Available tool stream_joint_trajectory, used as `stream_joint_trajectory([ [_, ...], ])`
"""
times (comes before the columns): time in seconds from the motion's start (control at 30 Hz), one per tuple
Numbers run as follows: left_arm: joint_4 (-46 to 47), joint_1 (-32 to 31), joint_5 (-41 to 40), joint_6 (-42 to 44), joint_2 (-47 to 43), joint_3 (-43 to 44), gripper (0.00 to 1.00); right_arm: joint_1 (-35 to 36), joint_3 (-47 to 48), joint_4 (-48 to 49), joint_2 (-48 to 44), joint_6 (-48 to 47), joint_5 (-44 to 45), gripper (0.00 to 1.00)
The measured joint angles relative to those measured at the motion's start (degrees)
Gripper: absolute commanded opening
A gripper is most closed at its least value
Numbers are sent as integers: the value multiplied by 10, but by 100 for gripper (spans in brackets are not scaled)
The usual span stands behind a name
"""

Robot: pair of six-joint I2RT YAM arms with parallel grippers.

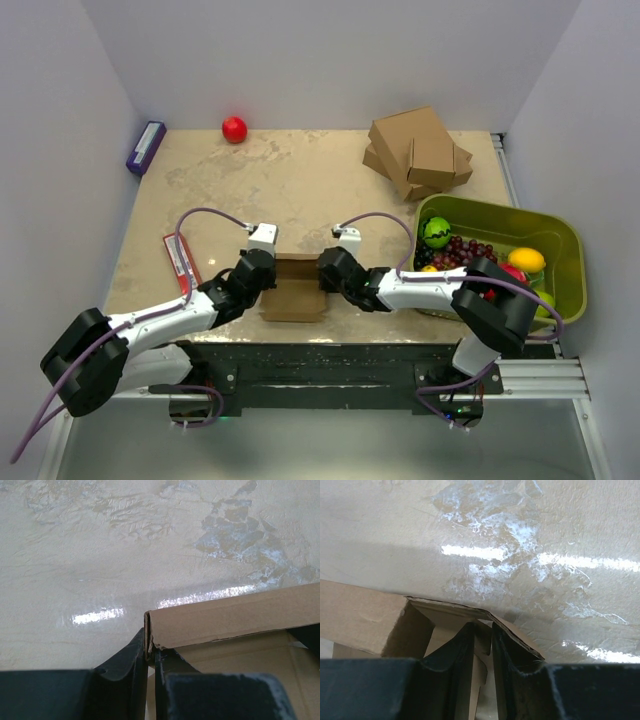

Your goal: Fold the paper box

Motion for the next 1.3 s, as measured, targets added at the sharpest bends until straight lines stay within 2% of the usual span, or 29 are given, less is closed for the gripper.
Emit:
stream_joint_trajectory([
  [0.33,1,0,8,0,9,0,0,13,10,19,5,-23,0,19],
  [0.57,-6,2,8,2,10,0,0,25,30,30,48,-26,1,16],
  [0.93,-14,4,9,5,11,-5,0,34,36,41,70,-18,2,16],
  [1.07,-18,4,3,5,11,-5,0,35,37,39,70,-14,3,23],
  [1.3,-18,24,13,-3,6,-5,0,42,37,-15,-2,-16,-10,48],
])
